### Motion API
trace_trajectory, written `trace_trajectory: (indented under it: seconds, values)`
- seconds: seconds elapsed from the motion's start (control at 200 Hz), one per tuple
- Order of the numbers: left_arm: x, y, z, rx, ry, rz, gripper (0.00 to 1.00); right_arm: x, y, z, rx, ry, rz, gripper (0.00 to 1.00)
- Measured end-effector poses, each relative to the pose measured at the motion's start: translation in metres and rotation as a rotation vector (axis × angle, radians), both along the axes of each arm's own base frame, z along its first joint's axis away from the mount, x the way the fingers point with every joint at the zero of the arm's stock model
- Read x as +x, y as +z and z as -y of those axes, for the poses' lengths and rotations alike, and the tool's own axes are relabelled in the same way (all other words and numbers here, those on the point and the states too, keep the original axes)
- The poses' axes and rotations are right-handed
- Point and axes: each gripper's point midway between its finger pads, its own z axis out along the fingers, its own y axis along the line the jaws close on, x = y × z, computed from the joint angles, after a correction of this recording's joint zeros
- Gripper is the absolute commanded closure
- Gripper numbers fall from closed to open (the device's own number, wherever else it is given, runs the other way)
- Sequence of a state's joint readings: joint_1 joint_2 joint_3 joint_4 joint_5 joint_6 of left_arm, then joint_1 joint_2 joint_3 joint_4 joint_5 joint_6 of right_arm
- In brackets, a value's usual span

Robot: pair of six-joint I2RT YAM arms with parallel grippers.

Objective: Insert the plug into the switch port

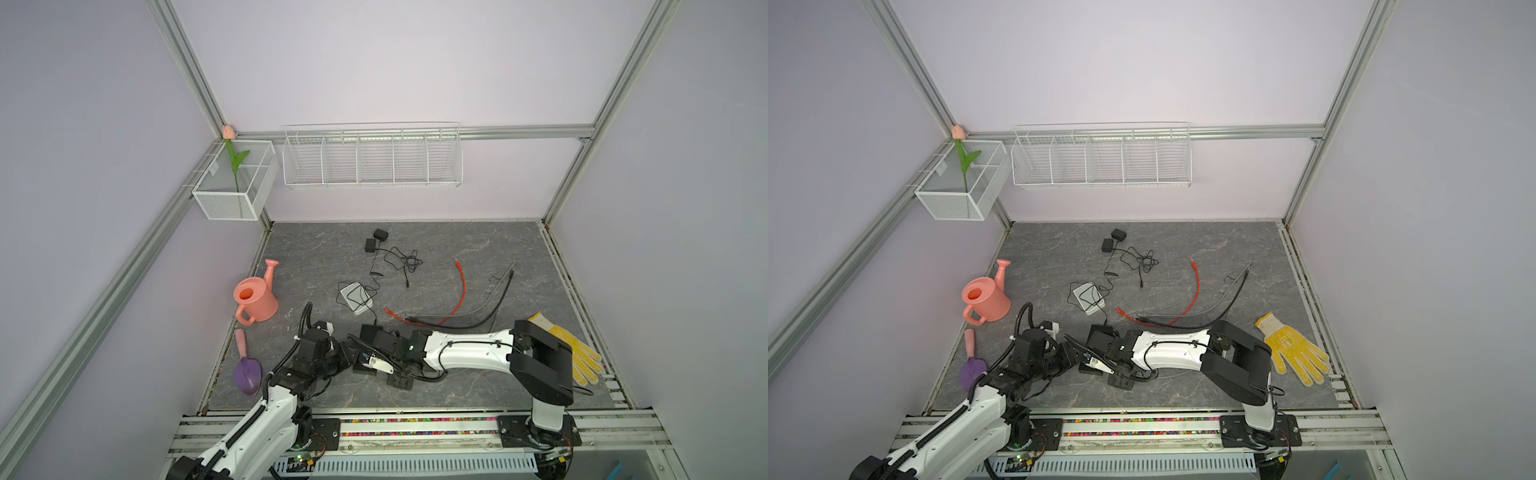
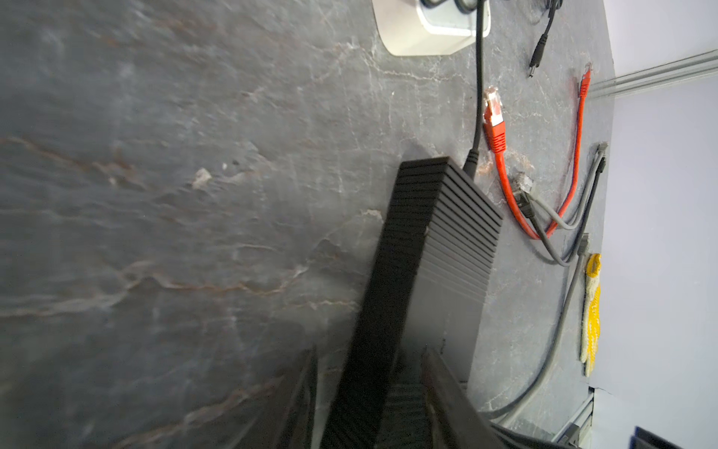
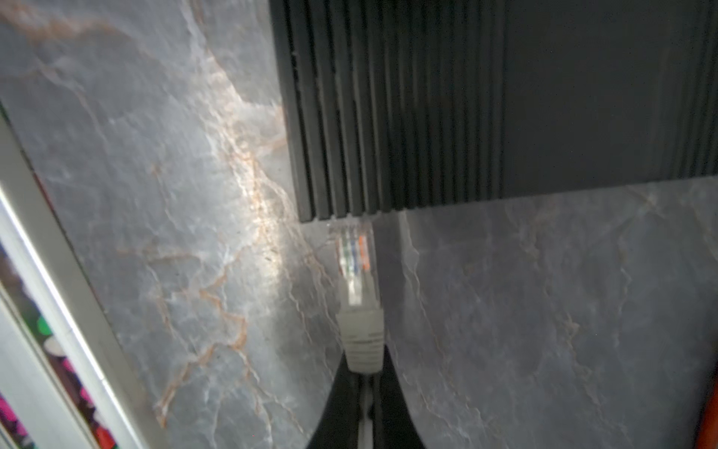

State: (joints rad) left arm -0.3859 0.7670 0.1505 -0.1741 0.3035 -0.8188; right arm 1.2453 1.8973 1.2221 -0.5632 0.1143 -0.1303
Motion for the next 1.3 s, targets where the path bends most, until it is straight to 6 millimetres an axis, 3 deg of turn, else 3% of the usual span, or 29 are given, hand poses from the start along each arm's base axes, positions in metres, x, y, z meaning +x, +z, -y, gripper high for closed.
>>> trace_trajectory:
  seconds: [0.6, 1.305]
  values:
    - [0.001, -0.002, 0.004, -0.024, -0.011, 0.003, 0.60, 0.008, -0.001, -0.014, -0.023, -0.005, 0.018, 0.93]
    - [-0.005, 0.001, 0.002, -0.051, -0.005, 0.033, 0.64, 0.009, -0.002, -0.014, -0.089, -0.006, 0.010, 0.93]
